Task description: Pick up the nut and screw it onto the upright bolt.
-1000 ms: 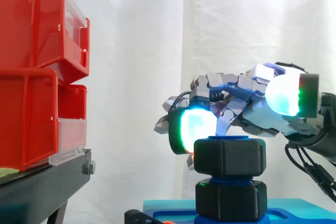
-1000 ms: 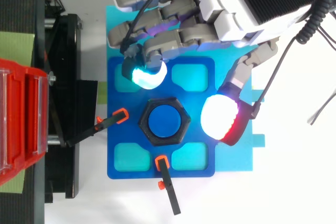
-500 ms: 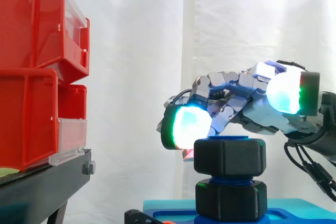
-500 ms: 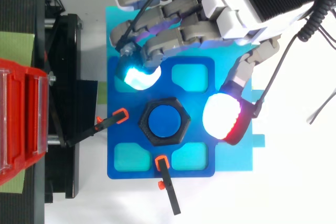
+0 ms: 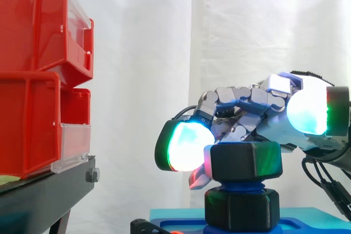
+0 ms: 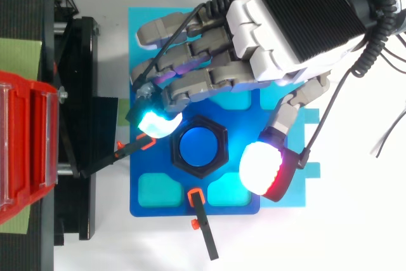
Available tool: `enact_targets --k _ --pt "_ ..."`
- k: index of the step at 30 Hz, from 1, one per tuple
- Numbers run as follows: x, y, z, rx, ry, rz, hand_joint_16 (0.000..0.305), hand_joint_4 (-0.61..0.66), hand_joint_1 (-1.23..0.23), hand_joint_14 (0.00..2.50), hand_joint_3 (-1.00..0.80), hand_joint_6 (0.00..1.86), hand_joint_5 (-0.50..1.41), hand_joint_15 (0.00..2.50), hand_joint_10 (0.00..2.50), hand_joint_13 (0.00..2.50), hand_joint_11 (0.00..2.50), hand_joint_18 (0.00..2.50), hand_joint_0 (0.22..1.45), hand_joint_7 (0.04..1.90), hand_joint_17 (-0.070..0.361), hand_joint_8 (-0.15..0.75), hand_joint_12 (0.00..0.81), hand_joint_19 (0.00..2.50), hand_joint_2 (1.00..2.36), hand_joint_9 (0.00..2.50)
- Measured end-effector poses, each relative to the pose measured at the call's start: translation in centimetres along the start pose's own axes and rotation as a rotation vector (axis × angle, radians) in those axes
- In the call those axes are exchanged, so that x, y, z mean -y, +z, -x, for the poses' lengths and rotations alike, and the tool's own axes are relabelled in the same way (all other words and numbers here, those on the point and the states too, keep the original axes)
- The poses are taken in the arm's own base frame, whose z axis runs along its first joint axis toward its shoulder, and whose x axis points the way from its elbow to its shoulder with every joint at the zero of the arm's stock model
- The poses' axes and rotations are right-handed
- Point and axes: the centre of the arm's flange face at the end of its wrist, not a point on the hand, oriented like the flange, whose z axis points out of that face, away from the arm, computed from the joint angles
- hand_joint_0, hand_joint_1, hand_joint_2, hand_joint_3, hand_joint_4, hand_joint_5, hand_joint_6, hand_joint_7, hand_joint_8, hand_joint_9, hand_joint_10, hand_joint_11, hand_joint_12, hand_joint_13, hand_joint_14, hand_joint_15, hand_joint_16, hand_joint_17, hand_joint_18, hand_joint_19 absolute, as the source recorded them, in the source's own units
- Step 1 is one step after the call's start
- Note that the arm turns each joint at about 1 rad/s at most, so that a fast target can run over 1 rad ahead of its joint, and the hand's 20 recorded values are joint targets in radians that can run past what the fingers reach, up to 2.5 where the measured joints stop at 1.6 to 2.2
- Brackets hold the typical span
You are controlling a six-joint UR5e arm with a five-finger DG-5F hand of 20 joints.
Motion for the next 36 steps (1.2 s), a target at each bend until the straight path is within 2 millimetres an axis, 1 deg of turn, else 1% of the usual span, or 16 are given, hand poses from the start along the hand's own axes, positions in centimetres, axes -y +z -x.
enact_targets --k 6,18,19,22,25,27,28,31,34,35,36 --pt "0.0 0.0 -0.1 -0.004 0.005 -0.003 0.027 0.28 -0.21 0.00 -0.50 0.50 -0.04 0.00 0.00 0.53 0.00 0.17 0.49 1.20 0.061 0.282 0.292 0.00 1.00 0.91" --pt "0.4 -0.3 0.3 0.010 -0.003 -0.004 0.024 0.24 -0.22 0.00 -0.50 0.50 0.01 0.00 0.00 0.60 0.00 0.24 0.50 1.53 0.054 0.290 0.272 0.00 1.00 1.00" --pt "0.5 -0.3 0.4 0.012 -0.004 -0.004 0.024 0.23 -0.22 0.00 -0.50 0.51 0.01 0.00 0.00 0.60 0.00 0.25 0.50 1.53 0.054 0.294 0.271 0.00 1.00 1.02" --pt "0.7 -0.5 0.5 0.015 -0.008 -0.004 0.022 0.19 -0.23 0.00 -0.50 0.62 0.00 0.00 0.00 0.66 0.00 0.30 0.50 1.31 0.049 0.295 0.254 0.00 1.00 1.09" --pt "0.9 -0.6 0.8 0.020 -0.013 -0.005 0.019 0.16 -0.24 0.00 -0.50 0.66 0.01 0.00 0.00 0.73 0.00 0.38 0.51 1.20 0.043 0.278 0.238 0.00 1.00 1.17" --pt "1.1 -0.8 1.0 0.026 -0.018 -0.005 0.016 0.13 -0.26 0.00 -0.50 0.68 0.03 0.00 0.00 0.80 0.01 0.47 0.51 1.17 0.037 0.250 0.216 0.00 1.00 1.26" --pt "1.2 -0.8 1.1 0.029 -0.020 -0.005 0.015 0.12 -0.27 0.00 -0.50 0.70 0.03 0.01 0.00 0.89 0.03 0.54 0.51 1.15 0.033 0.235 0.201 0.00 1.00 1.37" --pt "1.4 -1.0 1.3 0.034 -0.025 -0.005 0.012 0.12 -0.28 0.00 -0.50 0.71 0.04 0.04 0.00 0.96 0.06 0.64 0.51 1.13 0.028 0.198 0.179 0.00 1.00 1.47" --pt "1.6 -1.1 1.4 0.037 -0.028 -0.005 0.011 0.11 -0.28 0.00 -0.50 0.71 0.04 0.04 0.00 0.99 0.08 0.66 0.51 1.14 0.026 0.206 0.171 0.00 1.00 1.52" --pt "1.6 -1.2 1.4 0.037 -0.029 -0.005 0.012 0.11 -0.27 0.00 -0.50 0.70 0.03 0.03 0.00 0.98 0.10 0.64 0.51 1.13 0.027 0.228 0.182 0.00 1.00 1.51" --pt "1.6 -1.2 1.5 0.037 -0.029 -0.004 0.013 0.11 -0.27 0.00 -0.50 0.68 0.03 0.03 0.00 0.95 0.11 0.61 0.51 1.17 0.030 0.241 0.192 0.00 1.00 1.50"
